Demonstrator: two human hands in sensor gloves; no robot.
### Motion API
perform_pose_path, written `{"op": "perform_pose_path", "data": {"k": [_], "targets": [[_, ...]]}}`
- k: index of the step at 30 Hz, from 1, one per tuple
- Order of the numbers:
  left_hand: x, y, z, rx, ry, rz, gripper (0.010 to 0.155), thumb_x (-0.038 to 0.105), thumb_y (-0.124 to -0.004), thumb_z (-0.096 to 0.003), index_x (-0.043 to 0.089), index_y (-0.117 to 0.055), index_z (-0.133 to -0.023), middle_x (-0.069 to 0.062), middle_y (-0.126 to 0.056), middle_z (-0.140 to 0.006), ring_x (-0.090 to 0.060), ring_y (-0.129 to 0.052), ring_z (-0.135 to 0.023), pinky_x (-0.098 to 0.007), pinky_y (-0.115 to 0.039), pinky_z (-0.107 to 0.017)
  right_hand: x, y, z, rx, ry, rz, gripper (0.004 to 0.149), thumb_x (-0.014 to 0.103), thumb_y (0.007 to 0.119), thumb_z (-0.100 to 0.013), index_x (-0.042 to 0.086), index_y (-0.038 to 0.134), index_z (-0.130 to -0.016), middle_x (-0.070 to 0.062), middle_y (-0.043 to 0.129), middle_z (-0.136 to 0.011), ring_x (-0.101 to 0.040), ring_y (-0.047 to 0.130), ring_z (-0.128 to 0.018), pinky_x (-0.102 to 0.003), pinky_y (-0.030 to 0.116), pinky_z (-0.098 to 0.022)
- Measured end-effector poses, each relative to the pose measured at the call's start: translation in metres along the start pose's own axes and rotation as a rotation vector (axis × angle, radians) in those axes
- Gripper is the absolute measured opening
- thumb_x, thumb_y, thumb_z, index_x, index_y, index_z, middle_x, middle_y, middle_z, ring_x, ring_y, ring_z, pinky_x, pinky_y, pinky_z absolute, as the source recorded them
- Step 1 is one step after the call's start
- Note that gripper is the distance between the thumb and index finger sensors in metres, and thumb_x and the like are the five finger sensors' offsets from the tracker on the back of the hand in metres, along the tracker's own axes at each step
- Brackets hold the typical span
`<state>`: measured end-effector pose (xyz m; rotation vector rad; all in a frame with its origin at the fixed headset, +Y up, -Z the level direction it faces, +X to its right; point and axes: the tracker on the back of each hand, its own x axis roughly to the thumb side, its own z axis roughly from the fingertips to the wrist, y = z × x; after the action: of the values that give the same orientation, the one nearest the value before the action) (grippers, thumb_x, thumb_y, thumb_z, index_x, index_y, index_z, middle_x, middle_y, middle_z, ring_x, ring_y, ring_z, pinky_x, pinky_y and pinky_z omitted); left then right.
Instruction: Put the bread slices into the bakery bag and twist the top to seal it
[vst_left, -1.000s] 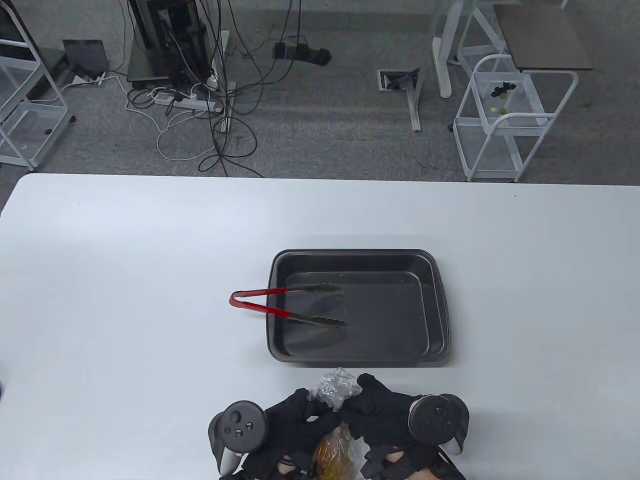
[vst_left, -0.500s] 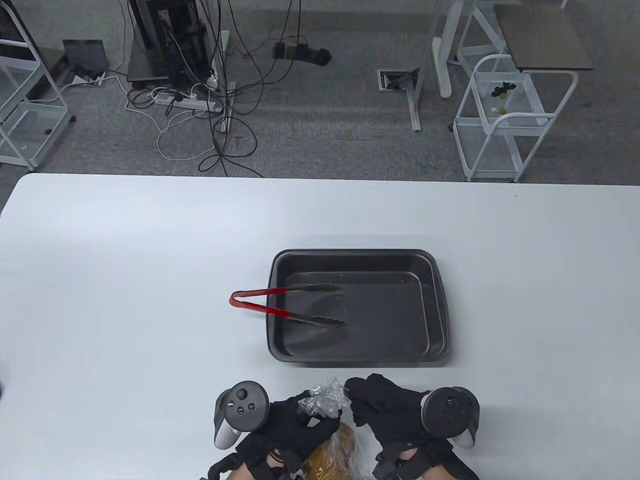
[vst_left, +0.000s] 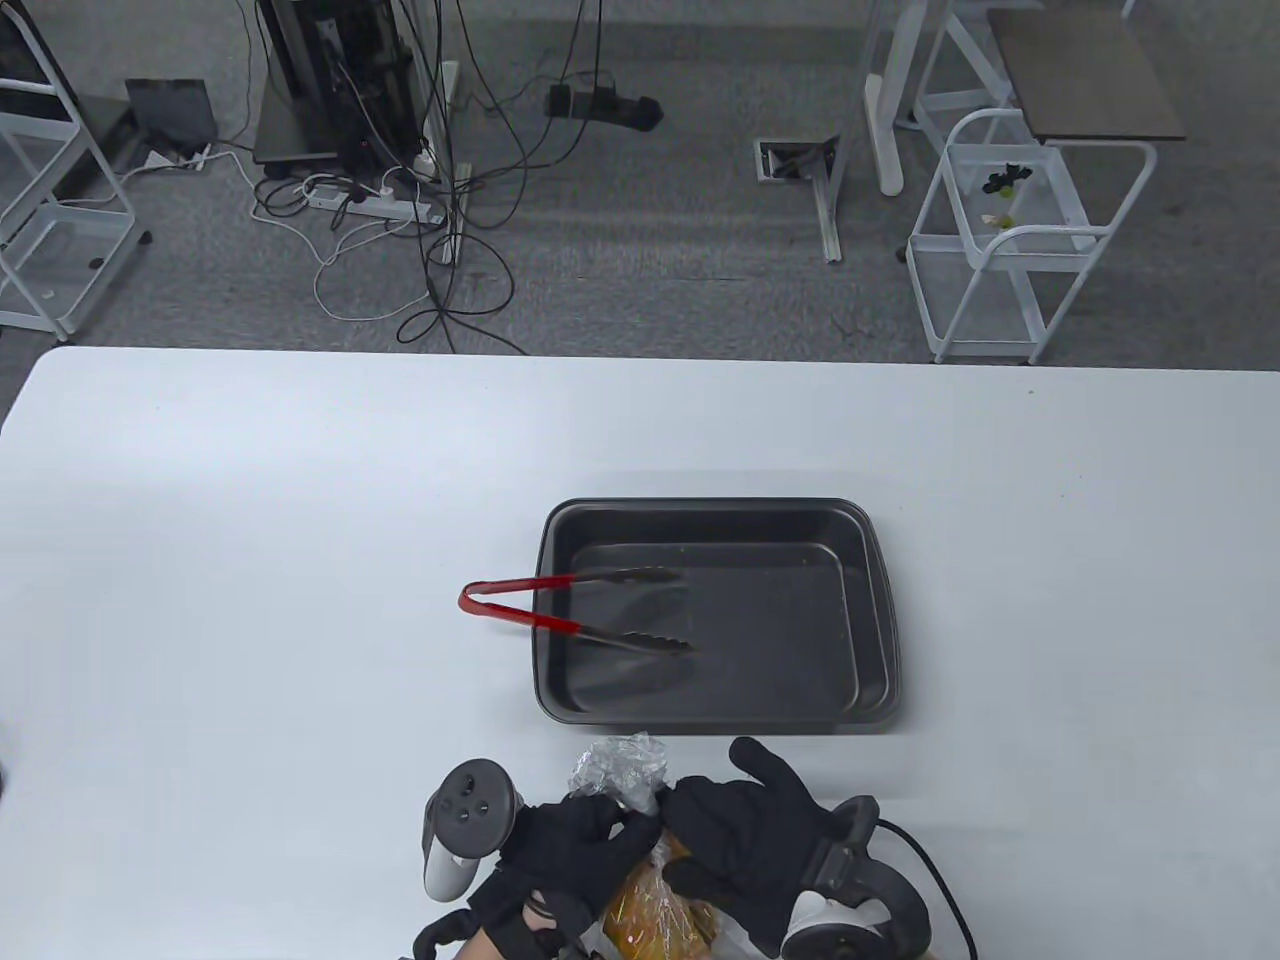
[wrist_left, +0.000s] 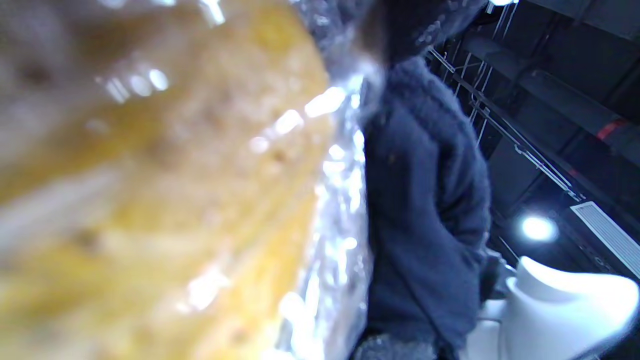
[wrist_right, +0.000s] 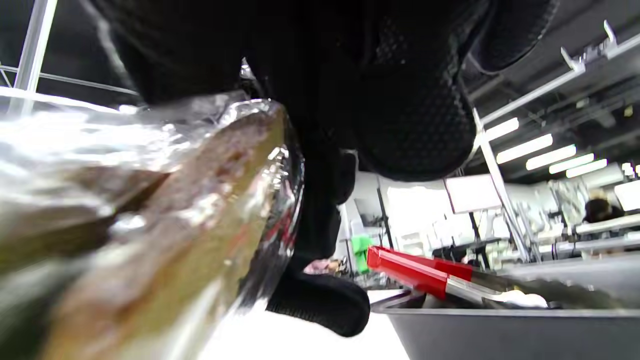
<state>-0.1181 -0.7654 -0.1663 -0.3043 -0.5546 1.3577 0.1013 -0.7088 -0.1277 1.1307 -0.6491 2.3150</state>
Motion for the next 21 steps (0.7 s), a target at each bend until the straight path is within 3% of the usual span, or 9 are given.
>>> {"op": "perform_pose_path", "data": {"k": [3,5,9,11,12,15,18,21], "targets": [[0.0,-0.004,-0.002,-0.06,-0.004,0.014,0.051,0.047,-0.076,-0.0526,0.02,-0.066,-0.095,-0.007,-0.082,-0.092,-0.027,-0.091,-0.079,-0.07,-0.049,-0.08,-0.002,-0.001,0.001,-0.038,0.025,-0.001,0.044,0.029,0.087,-0.039,0.004,0.09,-0.075,-0.022,0.099,-0.066,-0.03,0.105,-0.037,-0.067,0.062,-0.064],[0.002,-0.007,-0.003,-0.082,-0.012,-0.013,0.05,0.047,-0.076,-0.0523,0.021,-0.068,-0.094,-0.007,-0.084,-0.091,-0.027,-0.092,-0.078,-0.07,-0.048,-0.08,-0.005,-0.005,0.001,-0.11,0.042,0.008,0.044,0.029,0.085,-0.039,0.005,0.089,-0.074,-0.02,0.099,-0.065,-0.028,0.104,-0.037,-0.067,0.062,-0.064],[0.002,-0.009,-0.003,-0.085,-0.031,0.004,0.049,0.048,-0.074,-0.0531,0.023,-0.068,-0.094,-0.005,-0.083,-0.092,-0.026,-0.09,-0.08,-0.068,-0.045,-0.082,-0.008,-0.002,-0.002,-0.113,0.074,0.024,0.044,0.03,0.084,-0.038,0.005,0.089,-0.074,-0.019,0.1,-0.064,-0.026,0.104,-0.035,-0.066,0.063,-0.063],[0.001,-0.007,-0.002,-0.068,-0.038,0.018,0.048,0.047,-0.075,-0.0527,0.022,-0.07,-0.094,-0.007,-0.083,-0.092,-0.027,-0.089,-0.08,-0.069,-0.044,-0.082,-0.017,0.002,-0.004,-0.004,0.184,-0.107,0.045,0.032,0.083,-0.039,0.006,0.088,-0.075,-0.018,0.099,-0.065,-0.025,0.105,-0.037,-0.066,0.065,-0.063],[0.001,-0.007,-0.001,-0.058,-0.042,0.025,0.048,0.047,-0.076,-0.0523,0.022,-0.071,-0.093,-0.007,-0.084,-0.091,-0.027,-0.09,-0.079,-0.069,-0.044,-0.081,-0.024,0.004,-0.002,0.017,0.259,-0.262,0.045,0.031,0.084,-0.041,0.005,0.087,-0.077,-0.019,0.098,-0.067,-0.027,0.104,-0.039,-0.067,0.062,-0.064],[0.001,-0.008,-0.001,-0.076,-0.051,0.025,0.047,0.048,-0.075,-0.0529,0.023,-0.071,-0.093,-0.005,-0.084,-0.091,-0.026,-0.09,-0.08,-0.068,-0.044,-0.082,-0.04,0.007,0.003,0.085,0.43,-0.51,0.047,0.029,0.085,-0.042,0.002,0.084,-0.08,-0.024,0.094,-0.072,-0.034,0.101,-0.044,-0.07,0.058,-0.063],[0.002,-0.009,-0.002,-0.088,-0.059,0.038,0.048,0.048,-0.074,-0.0533,0.023,-0.07,-0.094,-0.005,-0.084,-0.092,-0.026,-0.09,-0.08,-0.068,-0.044,-0.082,-0.046,0.001,0.006,0.116,0.33,-0.495,0.068,0.03,0.087,-0.041,0.005,0.064,-0.1,-0.027,0.079,-0.091,-0.042,0.094,-0.062,-0.072,0.053,-0.065],[0.001,-0.009,-0.002,-0.095,-0.062,0.061,0.048,0.049,-0.073,-0.0534,0.024,-0.07,-0.094,-0.005,-0.084,-0.092,-0.025,-0.091,-0.08,-0.067,-0.044,-0.082,-0.039,-0.003,0.006,0.133,0.177,-0.335,0.077,0.03,0.09,-0.039,0.015,0.053,-0.105,-0.025,0.073,-0.097,-0.043,0.091,-0.069,-0.072,0.052,-0.067]]}}
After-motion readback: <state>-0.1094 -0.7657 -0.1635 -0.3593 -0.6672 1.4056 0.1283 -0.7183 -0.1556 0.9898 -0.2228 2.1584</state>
